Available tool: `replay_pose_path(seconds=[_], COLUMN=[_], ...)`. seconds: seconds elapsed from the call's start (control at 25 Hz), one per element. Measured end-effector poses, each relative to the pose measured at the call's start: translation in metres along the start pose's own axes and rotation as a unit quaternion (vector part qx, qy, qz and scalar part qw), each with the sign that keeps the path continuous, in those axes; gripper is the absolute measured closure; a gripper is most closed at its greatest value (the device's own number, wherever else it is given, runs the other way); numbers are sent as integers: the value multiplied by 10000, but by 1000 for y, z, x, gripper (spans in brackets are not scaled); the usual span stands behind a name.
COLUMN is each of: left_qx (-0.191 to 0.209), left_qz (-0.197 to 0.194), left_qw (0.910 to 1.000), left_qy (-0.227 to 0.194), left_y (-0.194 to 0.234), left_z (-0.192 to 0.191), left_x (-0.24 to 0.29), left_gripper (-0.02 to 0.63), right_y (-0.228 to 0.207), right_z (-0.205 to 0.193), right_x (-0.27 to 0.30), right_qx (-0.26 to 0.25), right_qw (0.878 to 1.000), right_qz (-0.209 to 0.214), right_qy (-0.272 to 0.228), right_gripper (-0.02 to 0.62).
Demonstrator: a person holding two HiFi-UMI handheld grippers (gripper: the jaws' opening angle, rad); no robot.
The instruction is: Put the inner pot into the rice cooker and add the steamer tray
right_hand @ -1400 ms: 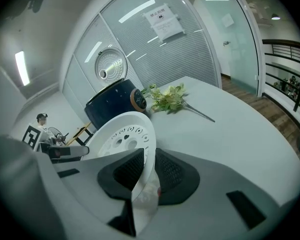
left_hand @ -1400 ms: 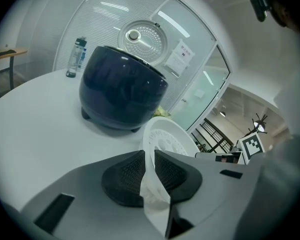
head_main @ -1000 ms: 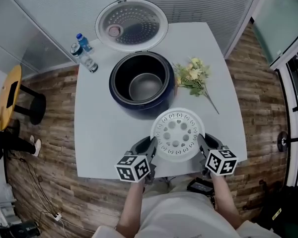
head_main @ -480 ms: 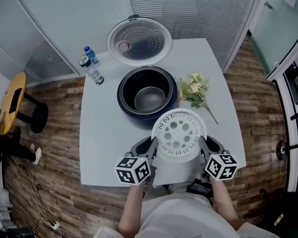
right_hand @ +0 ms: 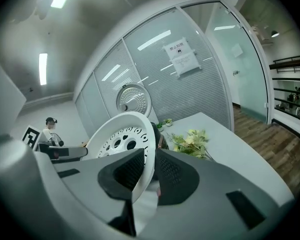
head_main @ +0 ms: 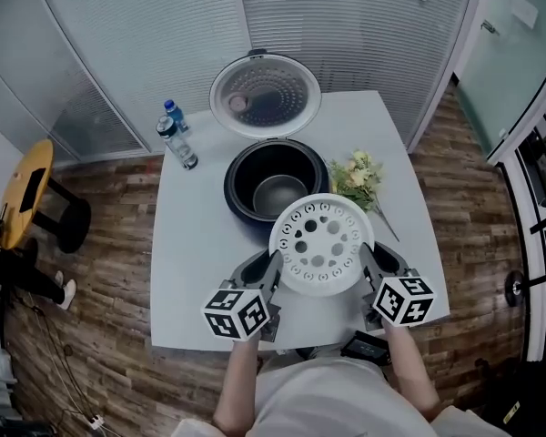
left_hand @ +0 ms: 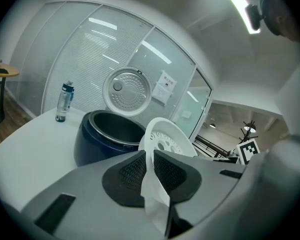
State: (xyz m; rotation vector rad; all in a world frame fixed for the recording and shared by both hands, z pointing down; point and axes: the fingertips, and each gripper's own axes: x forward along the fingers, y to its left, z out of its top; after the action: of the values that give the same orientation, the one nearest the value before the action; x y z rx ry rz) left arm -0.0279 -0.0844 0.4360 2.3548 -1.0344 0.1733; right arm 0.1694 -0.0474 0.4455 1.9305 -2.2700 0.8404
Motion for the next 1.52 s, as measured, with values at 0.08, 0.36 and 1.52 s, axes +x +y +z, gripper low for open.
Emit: replay_pose_path(seconds=[0.08,0.36,1.52], left_qx=[-20,-154,-300], left_qz=[39,238,929], left_qw=[10000,9993,9892], left_qy=[-62,-226,-1093], left_y=[2,15,36], left_z=[5,18,76], left_x=[-3,-15,-29], left_gripper=[554,554,554], right_y=[5,24,62], right_z=[8,20,81], right_x=[3,15,62], right_qx=[10,0,63], right_qw=[10000,9995,9889], right_qz=[75,322,1472], right_qy=[-60,-70,-203], right_gripper=[520,522,532])
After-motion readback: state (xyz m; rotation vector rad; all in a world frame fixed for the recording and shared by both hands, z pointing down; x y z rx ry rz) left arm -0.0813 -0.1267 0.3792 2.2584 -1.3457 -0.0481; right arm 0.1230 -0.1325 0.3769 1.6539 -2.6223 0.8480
